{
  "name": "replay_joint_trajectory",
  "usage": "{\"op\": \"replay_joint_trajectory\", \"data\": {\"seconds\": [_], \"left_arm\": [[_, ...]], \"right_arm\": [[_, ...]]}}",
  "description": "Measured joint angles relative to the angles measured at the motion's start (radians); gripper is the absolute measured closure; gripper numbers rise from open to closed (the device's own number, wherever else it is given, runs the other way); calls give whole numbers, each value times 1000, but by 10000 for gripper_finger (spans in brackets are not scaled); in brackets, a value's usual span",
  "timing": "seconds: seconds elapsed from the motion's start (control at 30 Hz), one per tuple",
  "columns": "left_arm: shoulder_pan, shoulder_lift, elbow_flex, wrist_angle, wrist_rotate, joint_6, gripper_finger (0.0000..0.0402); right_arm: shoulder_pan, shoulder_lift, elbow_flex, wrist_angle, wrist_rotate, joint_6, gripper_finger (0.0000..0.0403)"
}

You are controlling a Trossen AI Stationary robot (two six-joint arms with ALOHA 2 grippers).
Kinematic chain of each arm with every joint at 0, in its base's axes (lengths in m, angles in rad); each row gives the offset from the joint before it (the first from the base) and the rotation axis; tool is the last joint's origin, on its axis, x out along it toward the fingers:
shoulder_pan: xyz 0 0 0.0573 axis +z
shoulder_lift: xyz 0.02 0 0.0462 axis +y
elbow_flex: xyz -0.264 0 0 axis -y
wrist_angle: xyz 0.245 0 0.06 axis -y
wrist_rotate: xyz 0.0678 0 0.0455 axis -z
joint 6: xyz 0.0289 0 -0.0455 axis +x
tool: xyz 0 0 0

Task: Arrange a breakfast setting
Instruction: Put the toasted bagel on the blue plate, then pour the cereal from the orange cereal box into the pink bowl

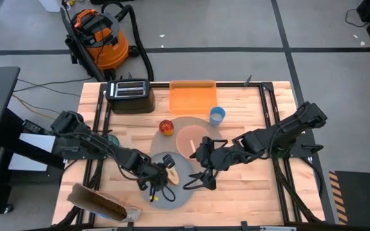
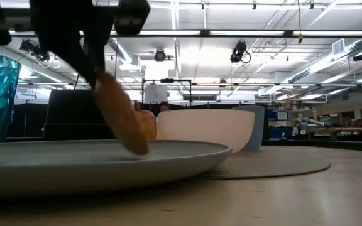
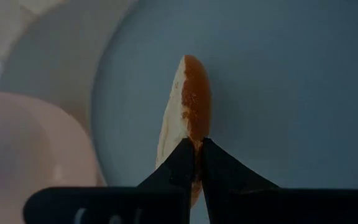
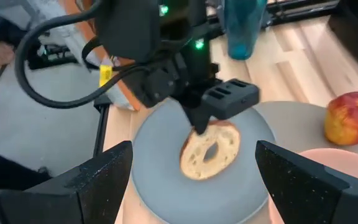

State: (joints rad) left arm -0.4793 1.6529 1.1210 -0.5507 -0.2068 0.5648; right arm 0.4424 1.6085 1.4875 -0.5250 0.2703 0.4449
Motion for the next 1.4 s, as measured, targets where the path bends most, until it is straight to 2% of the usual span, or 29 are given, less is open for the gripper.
{"op": "replay_joint_trajectory", "data": {"seconds": [0.43,0.67,0.73,0.97,1.13,1.23,1.4], "left_arm": [[-10,37,1,-25,65,-9,320],[-8,41,1,-37,78,-30,315],[-8,32,18,-95,72,-31,315],[-7,-26,170,-336,70,-174,314],[-6,-92,311,-482,166,-377,304],[-8,-118,430,-600,183,-499,279],[-7,-152,684,-759,254,-740,211]], "right_arm": [[16,26,0,24,-4,-2,56],[28,26,3,24,-33,-3,56],[29,26,11,23,-38,-13,56],[19,25,17,31,-43,-34,56],[-5,25,17,31,-44,-61,53],[-15,25,17,30,-55,-84,53],[-27,25,17,30,-55,-110,53]]}}
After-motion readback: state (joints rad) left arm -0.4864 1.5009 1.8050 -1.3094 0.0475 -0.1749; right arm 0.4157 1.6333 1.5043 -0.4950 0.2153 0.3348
